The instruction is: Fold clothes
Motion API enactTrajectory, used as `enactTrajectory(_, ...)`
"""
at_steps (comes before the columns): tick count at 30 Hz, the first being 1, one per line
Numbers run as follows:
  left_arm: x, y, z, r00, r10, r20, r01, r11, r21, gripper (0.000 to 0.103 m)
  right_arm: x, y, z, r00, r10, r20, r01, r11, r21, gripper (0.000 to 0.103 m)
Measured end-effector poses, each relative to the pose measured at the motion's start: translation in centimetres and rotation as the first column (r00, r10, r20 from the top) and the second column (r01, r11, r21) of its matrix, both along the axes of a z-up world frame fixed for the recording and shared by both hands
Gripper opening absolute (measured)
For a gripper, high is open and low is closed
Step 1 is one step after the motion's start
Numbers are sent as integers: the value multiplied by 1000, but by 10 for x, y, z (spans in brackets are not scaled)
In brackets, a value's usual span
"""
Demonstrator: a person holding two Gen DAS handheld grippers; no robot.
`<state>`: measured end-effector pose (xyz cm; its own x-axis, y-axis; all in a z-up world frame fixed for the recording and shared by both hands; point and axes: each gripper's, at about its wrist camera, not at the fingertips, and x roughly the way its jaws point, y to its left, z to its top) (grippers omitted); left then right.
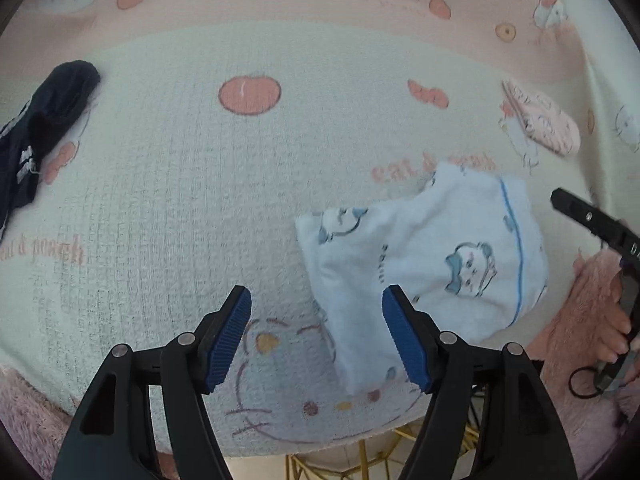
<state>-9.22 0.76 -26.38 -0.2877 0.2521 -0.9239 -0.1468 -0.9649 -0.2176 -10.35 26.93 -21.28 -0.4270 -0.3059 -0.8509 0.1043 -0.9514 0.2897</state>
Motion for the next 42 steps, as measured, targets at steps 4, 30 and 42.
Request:
enactTrajectory(4,-12,20,-3,996,-11,-91,16,998,55,71,2,-31,-3,993,113,-19,-112,993,43,55)
enactTrajectory(30,11,-34,-14,962,267,-53,-271,958,-90,71,-3,20,-5,988,-149,-43,148,989,-23,59)
enactTrajectory(42,34,48,-29,999,-35,-30,31,991,-128,74,25,-36,-21,993,106,56,-113,985,131,60)
